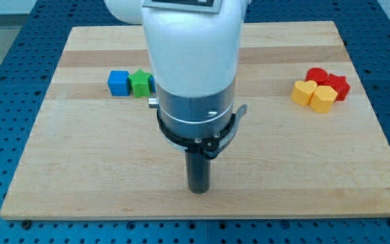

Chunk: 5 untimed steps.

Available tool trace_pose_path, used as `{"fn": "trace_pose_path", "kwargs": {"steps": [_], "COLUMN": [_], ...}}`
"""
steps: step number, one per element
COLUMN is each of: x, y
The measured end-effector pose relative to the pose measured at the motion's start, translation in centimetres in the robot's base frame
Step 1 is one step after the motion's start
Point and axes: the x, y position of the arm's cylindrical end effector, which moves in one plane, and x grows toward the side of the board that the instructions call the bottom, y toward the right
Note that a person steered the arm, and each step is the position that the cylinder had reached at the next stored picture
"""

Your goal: Move the green circle to the center

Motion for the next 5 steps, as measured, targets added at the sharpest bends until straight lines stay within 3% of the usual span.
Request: {"fn": "trace_pose_path", "kwargs": {"steps": [2, 5], "x": [-1.0, -5.9], "y": [-0.9, -5.5]}}
